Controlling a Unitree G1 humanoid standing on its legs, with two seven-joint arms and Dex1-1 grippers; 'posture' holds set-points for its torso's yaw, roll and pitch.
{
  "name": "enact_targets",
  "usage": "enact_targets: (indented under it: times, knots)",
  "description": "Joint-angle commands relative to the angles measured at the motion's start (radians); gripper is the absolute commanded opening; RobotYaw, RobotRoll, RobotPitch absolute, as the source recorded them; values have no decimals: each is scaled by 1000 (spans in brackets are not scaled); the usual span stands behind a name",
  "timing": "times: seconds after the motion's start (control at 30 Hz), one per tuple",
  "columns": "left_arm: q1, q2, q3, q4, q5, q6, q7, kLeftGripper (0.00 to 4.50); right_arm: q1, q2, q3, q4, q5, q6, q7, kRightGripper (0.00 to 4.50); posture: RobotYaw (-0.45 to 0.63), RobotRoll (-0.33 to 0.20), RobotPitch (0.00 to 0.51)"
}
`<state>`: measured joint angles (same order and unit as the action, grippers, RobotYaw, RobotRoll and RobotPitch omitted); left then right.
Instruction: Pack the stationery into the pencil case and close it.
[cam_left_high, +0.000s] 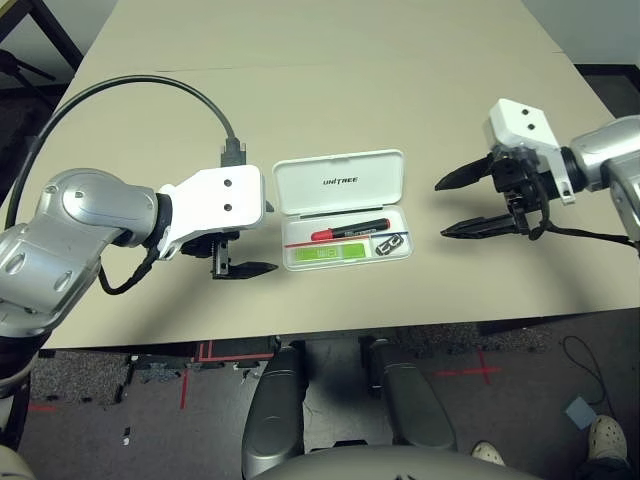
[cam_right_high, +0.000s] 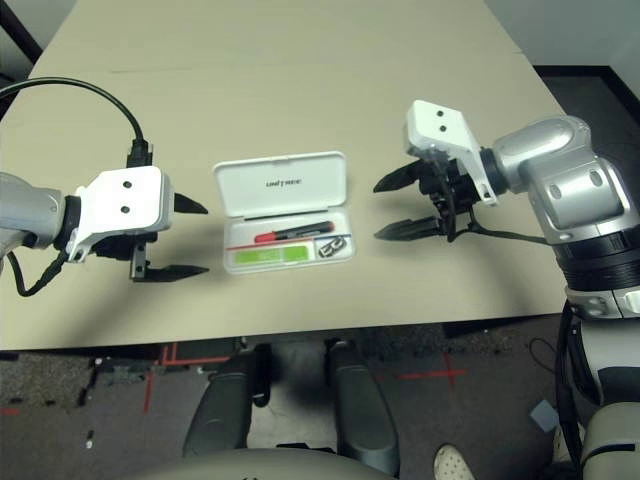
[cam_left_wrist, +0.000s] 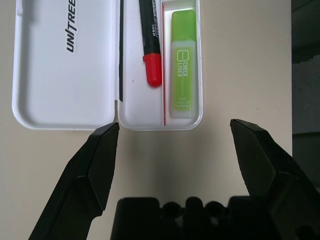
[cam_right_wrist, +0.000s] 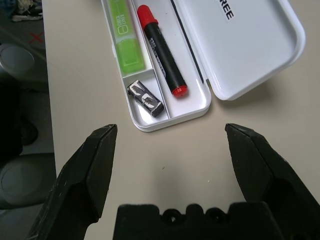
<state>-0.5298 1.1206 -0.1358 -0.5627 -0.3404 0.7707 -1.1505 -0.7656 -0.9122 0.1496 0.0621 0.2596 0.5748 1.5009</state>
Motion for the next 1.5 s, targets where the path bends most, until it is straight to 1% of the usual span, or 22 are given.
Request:
enact_targets:
  times: [0.03,0.2,0.23,0.3,0.43,0.47,0.6,0.7,0.83,1.0,1.23,1.5]
  knots:
    - [27,8,7,28,9,-18,5,4500,24,-33,-47,12,16,3,-28,4460,77,0,219]
    - [57,-1,12,74,18,-34,17,4500,44,-58,-67,9,34,6,-32,4460,72,0,223]
    - [62,-6,15,93,22,-38,24,4101,45,-60,-68,11,35,5,-34,4500,70,0,224]
    - [64,-15,19,123,26,-47,34,3524,44,-64,-68,16,36,2,-35,4500,69,0,225]
    - [48,-62,45,234,36,-66,86,1936,45,-74,-75,22,44,1,-38,4500,66,0,227]
    - [43,-72,50,258,41,-72,98,1470,47,-76,-76,22,46,1,-39,4500,66,0,227]
    - [15,-121,64,356,62,-82,155,38,53,-82,-78,19,53,2,-42,4500,61,0,229]
    - [-11,-158,70,415,76,-78,197,38,55,-83,-77,15,56,5,-47,4500,52,0,232]
    - [-72,-215,56,534,127,-91,270,38,63,-86,-76,4,63,10,-55,4500,48,0,235]
    - [-144,-297,38,621,145,-110,292,38,66,-91,-72,-4,67,16,-59,4500,42,0,236]
    - [-208,-401,0,702,170,-142,288,38,66,-91,-66,-13,70,20,-68,4500,29,0,237]
    - [-221,-457,-21,722,181,-163,275,38,70,-101,-67,-23,70,29,-70,4500,9,0,243]
